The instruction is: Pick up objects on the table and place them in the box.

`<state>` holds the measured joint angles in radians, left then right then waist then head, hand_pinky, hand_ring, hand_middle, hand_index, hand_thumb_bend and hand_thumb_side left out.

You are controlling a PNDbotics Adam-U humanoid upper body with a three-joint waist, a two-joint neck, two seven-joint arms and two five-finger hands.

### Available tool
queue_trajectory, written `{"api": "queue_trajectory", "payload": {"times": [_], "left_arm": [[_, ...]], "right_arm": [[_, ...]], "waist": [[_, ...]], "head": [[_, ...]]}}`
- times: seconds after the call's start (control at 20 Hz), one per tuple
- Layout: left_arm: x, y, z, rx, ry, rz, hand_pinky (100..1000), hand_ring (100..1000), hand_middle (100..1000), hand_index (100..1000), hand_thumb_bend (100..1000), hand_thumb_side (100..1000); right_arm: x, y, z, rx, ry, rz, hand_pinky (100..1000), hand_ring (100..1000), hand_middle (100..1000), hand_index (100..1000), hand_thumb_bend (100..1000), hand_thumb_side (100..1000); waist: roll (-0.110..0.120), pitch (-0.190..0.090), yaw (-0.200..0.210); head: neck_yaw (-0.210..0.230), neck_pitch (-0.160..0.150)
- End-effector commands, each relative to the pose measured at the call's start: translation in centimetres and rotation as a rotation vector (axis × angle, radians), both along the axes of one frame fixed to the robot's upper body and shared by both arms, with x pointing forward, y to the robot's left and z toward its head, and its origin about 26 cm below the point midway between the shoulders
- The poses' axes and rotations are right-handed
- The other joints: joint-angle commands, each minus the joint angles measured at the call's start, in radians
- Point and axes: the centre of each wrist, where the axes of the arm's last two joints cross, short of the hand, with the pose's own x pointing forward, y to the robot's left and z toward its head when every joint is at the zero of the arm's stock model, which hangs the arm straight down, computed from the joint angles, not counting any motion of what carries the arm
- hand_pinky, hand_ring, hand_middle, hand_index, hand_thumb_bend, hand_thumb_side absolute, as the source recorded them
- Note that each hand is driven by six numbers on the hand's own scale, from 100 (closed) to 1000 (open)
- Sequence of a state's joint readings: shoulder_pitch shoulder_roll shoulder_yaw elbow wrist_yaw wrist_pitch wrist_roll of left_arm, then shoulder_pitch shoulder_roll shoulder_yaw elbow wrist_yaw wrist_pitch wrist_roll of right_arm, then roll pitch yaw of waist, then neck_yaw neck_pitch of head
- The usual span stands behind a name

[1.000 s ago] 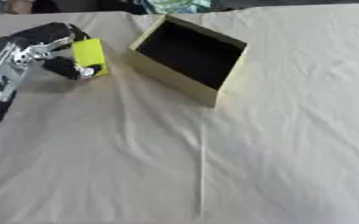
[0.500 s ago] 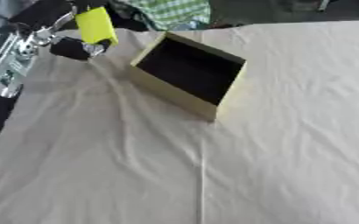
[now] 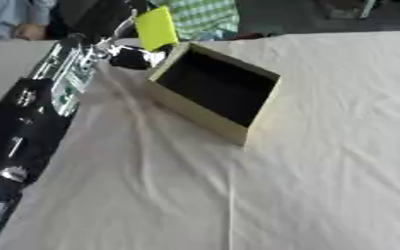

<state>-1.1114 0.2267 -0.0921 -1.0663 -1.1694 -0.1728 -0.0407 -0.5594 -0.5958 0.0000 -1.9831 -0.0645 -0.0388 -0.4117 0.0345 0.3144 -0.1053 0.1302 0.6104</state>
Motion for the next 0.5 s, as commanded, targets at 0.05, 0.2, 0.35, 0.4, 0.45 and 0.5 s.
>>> {"api": "queue_trajectory", "payload": {"times": [0.05,0.2,0.35,0.4,0.45,0.5], "left_arm": [[-0.3,-0.9,1.5,-0.042,-0.053,-0.055,785,527,420,629,100,523],[-0.3,-1.5,1.0,-0.088,-0.033,-0.114,781,503,410,634,100,531],[-0.3,-2.0,0.6,-0.132,-0.012,-0.163,780,483,402,635,100,533],[-0.2,-2.0,0.5,-0.143,-0.006,-0.174,779,480,400,635,100,534],[-0.2,-2.1,0.3,-0.15,0.003,-0.182,778,477,402,638,100,537],[-0.2,-2.1,0.1,-0.153,0.011,-0.187,778,477,413,647,100,541]], "right_arm": [[-0.4,0.0,1.1,0.009,-0.045,0.011,781,684,644,876,100,727],[-0.4,0.1,1.2,0.026,-0.053,0.008,781,685,645,874,100,727],[-0.4,0.2,1.3,0.033,-0.058,0.009,786,686,644,873,100,727],[-0.4,0.3,1.3,0.035,-0.059,0.009,785,686,644,873,100,727],[-0.4,0.3,1.3,0.035,-0.06,0.008,784,686,644,873,100,727],[-0.4,0.3,1.2,0.036,-0.06,0.008,783,686,644,873,100,727]], "waist": [[-0.004,-0.004,-0.008],[-0.003,-0.004,-0.018],[-0.002,-0.004,-0.028],[-0.001,-0.004,-0.031],[-0.001,-0.004,-0.033],[0.0,-0.004,-0.035]], "head": [[0.015,-0.015],[0.021,-0.016],[0.027,-0.019],[0.028,-0.02],[0.029,-0.02],[0.03,-0.02]]}}
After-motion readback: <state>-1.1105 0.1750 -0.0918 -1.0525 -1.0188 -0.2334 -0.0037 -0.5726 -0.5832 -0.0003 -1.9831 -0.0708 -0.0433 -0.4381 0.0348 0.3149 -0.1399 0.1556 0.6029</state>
